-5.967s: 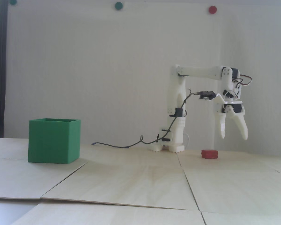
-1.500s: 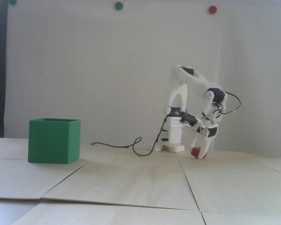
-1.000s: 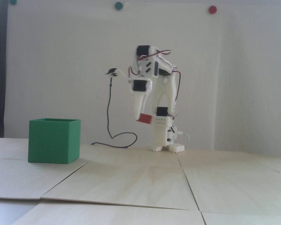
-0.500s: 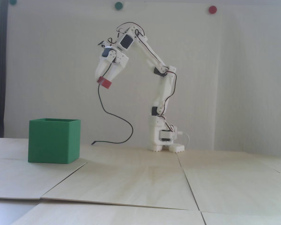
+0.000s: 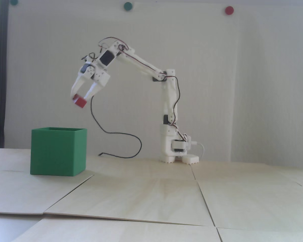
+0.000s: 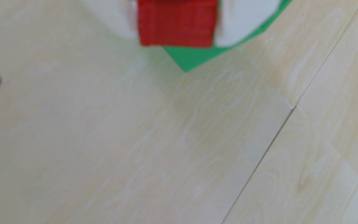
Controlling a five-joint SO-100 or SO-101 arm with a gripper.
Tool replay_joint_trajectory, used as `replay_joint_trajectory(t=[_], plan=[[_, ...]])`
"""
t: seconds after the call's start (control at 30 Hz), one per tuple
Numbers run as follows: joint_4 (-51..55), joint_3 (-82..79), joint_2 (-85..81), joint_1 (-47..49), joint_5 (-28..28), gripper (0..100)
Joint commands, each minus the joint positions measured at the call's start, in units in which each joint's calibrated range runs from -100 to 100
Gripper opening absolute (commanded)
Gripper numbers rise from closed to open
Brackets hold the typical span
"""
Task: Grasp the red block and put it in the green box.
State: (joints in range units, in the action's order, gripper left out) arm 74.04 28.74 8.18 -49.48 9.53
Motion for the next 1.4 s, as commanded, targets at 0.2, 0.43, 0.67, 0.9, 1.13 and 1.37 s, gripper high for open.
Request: replay_joint_trajectory(t=[0.2, 0.43, 0.67, 0.9, 1.13, 1.37], plan=[[-5.75, 29.2, 15.31, 0.55, -4.12, 2], [-0.27, 36.21, 16.97, 5.54, -4.06, 2], [13.9, 36.21, 13.89, 12.85, -3.8, 2], [19.72, 36.21, 11.21, 17.28, -3.8, 2], [16.34, 35.86, 11.84, 20.82, -3.96, 2], [9.51, 35.86, 12.23, 22.5, -4.32, 2]])
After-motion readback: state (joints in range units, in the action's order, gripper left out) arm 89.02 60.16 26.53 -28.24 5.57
